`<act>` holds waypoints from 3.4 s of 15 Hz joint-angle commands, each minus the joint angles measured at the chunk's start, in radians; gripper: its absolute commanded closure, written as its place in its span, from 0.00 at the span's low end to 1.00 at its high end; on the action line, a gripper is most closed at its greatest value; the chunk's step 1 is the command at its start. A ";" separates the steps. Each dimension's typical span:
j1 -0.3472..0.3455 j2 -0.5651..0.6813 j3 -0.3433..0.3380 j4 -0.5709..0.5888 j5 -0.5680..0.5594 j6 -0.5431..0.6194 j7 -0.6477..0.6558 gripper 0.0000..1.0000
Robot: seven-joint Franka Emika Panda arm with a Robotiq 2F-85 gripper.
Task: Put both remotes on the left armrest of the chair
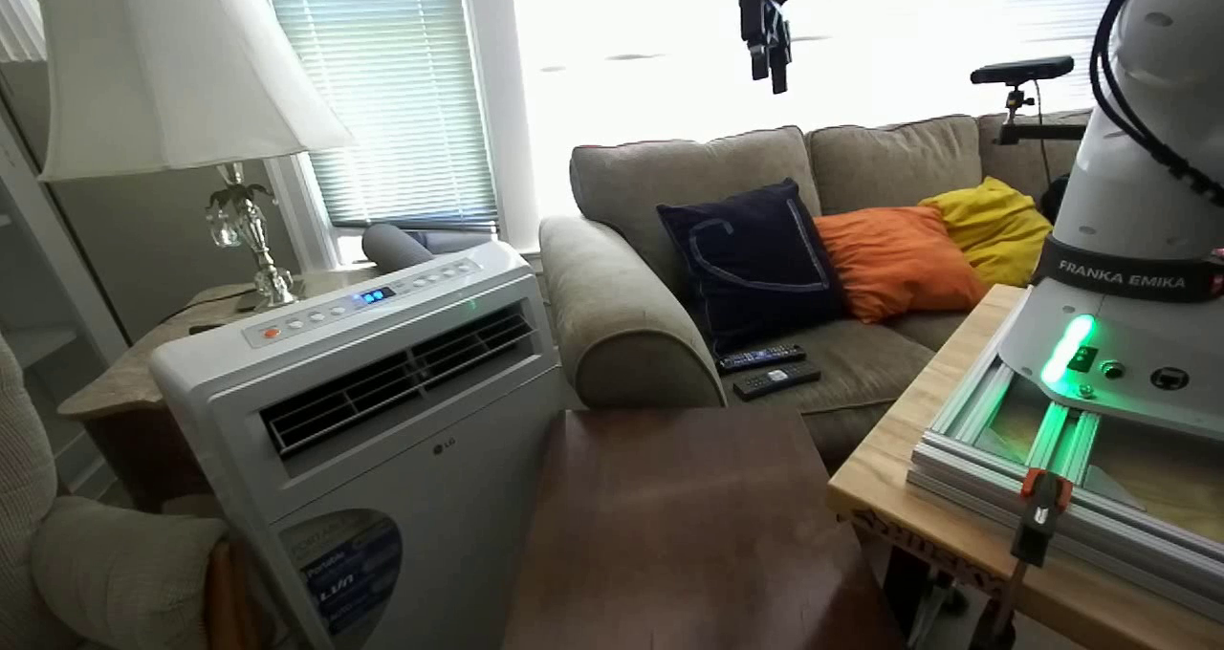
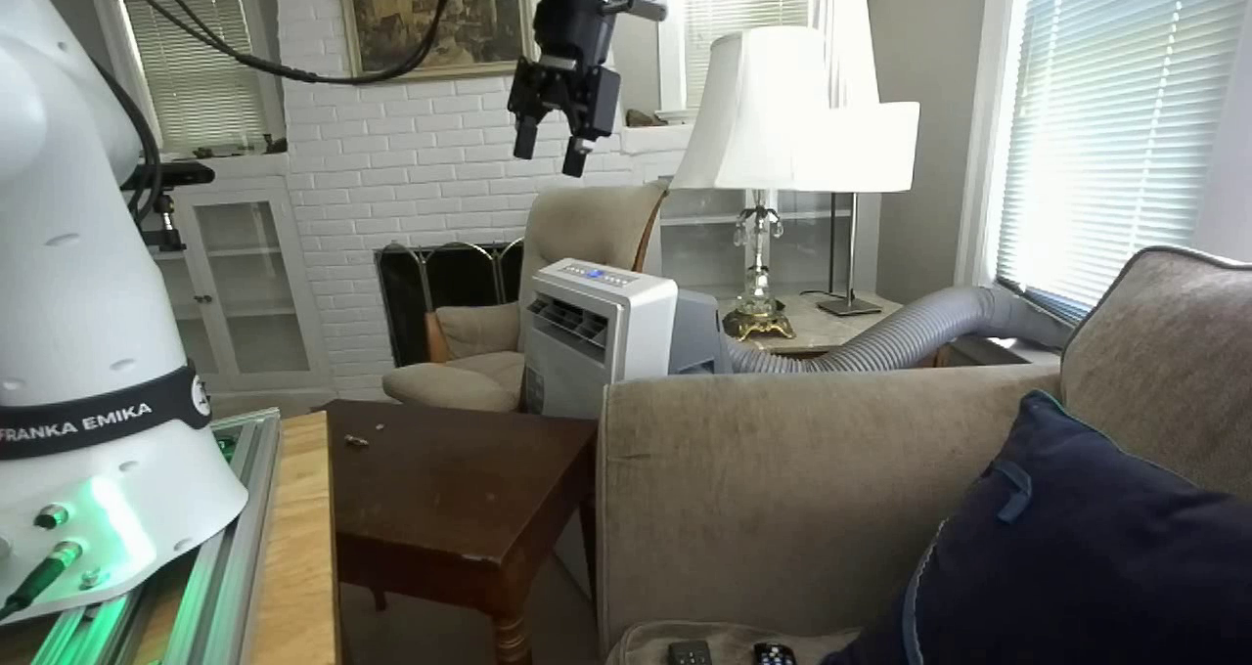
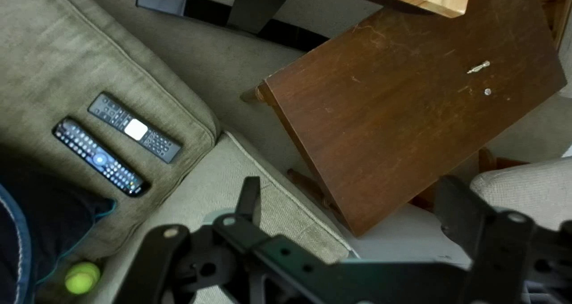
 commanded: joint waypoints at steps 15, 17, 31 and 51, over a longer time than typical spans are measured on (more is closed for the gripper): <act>-0.170 0.652 0.066 0.104 -0.169 0.840 -0.369 0.00; -0.157 0.694 0.042 0.127 -0.214 0.891 -0.266 0.00; -0.357 0.861 0.170 0.147 -0.262 1.069 -0.722 0.00; -0.095 1.068 -0.127 0.333 -0.589 0.927 -0.363 0.00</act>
